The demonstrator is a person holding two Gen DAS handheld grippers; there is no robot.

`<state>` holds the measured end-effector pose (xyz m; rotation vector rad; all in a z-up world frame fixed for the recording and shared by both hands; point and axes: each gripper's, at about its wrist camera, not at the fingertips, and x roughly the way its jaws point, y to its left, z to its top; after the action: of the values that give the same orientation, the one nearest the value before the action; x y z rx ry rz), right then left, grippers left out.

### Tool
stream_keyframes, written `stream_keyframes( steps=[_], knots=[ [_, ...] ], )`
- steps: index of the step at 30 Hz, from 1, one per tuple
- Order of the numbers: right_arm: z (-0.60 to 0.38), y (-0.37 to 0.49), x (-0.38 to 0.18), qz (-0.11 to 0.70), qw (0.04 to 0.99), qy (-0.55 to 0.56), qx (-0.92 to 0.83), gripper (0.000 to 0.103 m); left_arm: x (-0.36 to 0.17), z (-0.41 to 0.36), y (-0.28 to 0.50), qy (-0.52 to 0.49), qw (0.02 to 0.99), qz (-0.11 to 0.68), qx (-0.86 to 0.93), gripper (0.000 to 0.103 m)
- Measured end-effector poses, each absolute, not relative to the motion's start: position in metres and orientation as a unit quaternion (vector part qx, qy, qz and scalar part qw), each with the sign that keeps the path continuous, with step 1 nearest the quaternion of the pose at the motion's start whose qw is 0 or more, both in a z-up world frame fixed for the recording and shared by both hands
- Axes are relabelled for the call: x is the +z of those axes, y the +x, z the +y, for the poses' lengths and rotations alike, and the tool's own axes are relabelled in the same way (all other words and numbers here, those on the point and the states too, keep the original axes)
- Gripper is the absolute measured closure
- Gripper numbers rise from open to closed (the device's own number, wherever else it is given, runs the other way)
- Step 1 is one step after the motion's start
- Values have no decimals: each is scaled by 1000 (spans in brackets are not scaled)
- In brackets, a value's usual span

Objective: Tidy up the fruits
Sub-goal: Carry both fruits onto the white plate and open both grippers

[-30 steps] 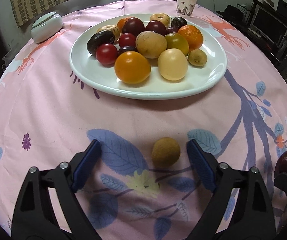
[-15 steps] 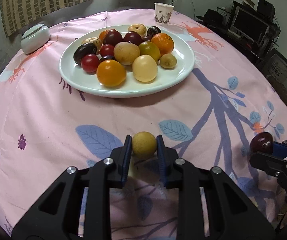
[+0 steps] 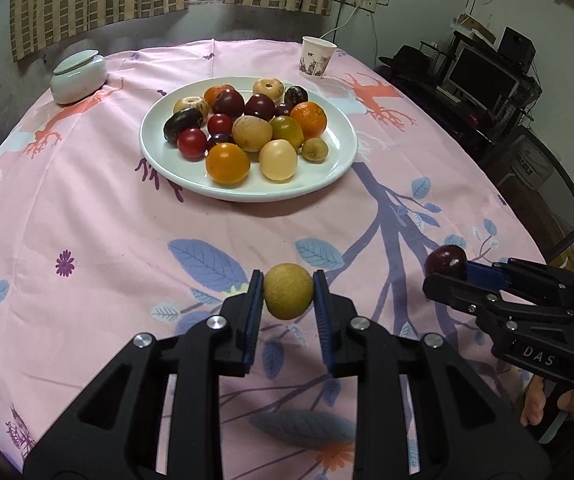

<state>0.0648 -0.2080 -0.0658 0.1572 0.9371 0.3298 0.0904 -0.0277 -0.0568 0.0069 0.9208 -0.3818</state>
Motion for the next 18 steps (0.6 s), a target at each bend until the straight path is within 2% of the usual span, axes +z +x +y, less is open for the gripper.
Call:
stream_keyframes(
  steps=[9, 14, 18],
  knots=[
    [-187, 107, -30, 424, 887, 22, 181, 72, -15, -36, 134, 25, 887, 420, -190, 78],
    [-182, 162, -16, 415, 891, 3, 183, 72, 1, -39, 197, 13, 890, 422, -171, 78],
    [-176, 217, -27, 437, 882, -1, 175, 73, 1, -42, 255, 8, 892, 430, -136, 78]
  ],
)
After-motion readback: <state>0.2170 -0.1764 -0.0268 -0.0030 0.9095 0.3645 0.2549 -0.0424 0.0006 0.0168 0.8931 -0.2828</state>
